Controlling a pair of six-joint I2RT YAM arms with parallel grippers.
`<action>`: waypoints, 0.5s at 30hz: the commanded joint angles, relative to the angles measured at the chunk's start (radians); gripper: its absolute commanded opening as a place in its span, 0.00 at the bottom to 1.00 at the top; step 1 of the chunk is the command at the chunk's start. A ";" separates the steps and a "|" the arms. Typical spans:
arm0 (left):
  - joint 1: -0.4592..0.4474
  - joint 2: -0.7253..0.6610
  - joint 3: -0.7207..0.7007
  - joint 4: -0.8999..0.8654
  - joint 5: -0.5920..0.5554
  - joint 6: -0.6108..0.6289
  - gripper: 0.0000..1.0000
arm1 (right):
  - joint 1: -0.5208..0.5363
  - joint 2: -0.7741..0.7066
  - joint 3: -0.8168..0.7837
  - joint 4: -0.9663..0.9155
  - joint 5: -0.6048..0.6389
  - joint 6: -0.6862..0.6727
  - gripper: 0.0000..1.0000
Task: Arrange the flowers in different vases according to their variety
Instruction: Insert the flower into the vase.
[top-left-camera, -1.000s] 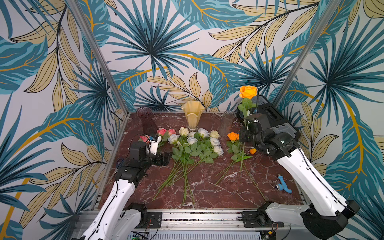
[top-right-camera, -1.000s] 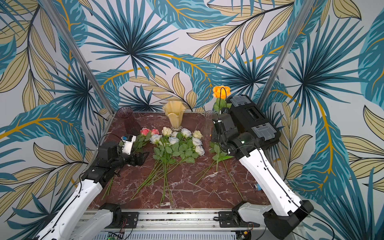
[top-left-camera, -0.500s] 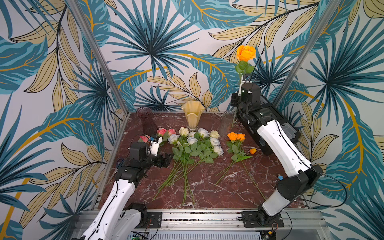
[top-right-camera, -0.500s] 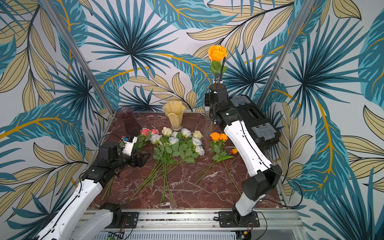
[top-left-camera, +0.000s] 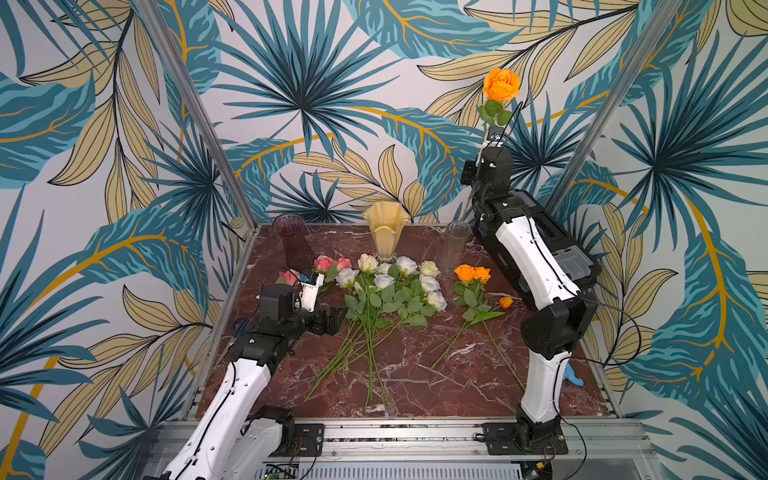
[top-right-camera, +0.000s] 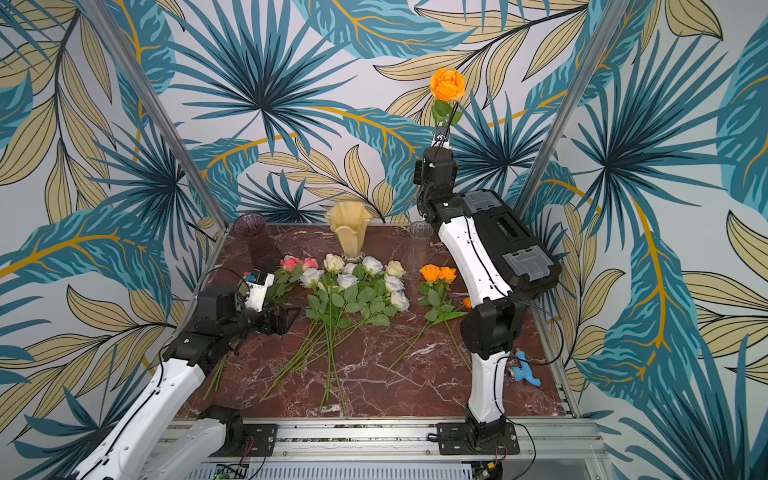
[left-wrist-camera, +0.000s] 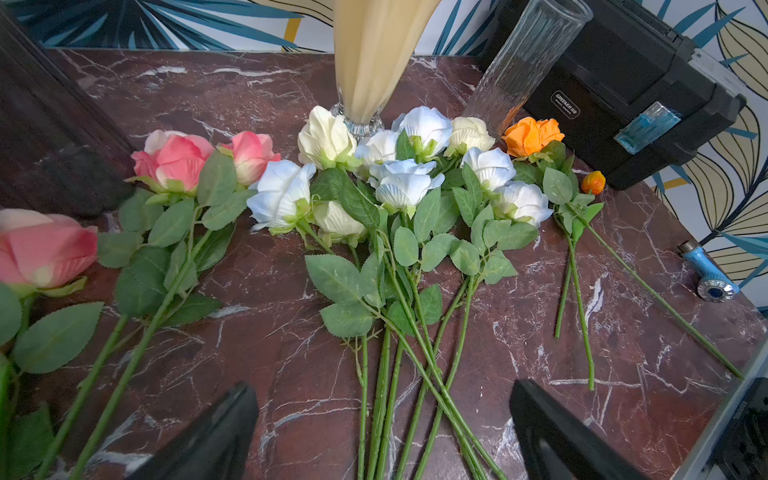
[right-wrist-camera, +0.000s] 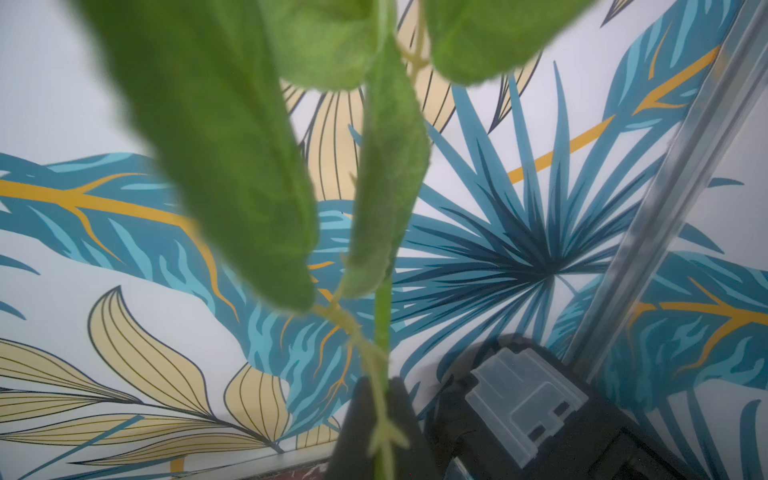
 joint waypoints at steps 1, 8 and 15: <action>0.000 -0.013 -0.006 -0.015 -0.010 -0.009 1.00 | 0.004 -0.010 -0.036 0.036 -0.004 0.020 0.00; 0.000 -0.008 -0.001 -0.004 -0.018 -0.011 1.00 | 0.007 -0.063 -0.240 0.098 -0.002 0.086 0.00; 0.000 -0.008 0.004 -0.005 -0.020 -0.007 1.00 | 0.015 -0.106 -0.404 0.136 -0.008 0.117 0.00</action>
